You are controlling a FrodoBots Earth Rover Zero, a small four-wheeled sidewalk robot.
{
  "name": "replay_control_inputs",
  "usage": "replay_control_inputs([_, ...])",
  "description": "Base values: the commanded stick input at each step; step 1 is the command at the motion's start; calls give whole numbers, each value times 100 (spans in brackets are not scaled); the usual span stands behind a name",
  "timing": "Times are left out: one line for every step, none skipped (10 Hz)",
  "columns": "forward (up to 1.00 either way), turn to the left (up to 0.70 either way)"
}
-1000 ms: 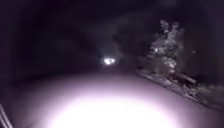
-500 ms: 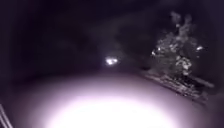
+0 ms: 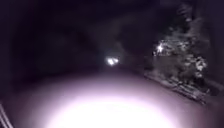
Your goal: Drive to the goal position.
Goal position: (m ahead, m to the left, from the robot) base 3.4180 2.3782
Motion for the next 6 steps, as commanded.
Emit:
replay_control_inputs([100, 0])
replay_control_inputs([100, 0])
replay_control_inputs([100, 0])
replay_control_inputs([100, 0])
replay_control_inputs([100, 0])
replay_control_inputs([100, 0])
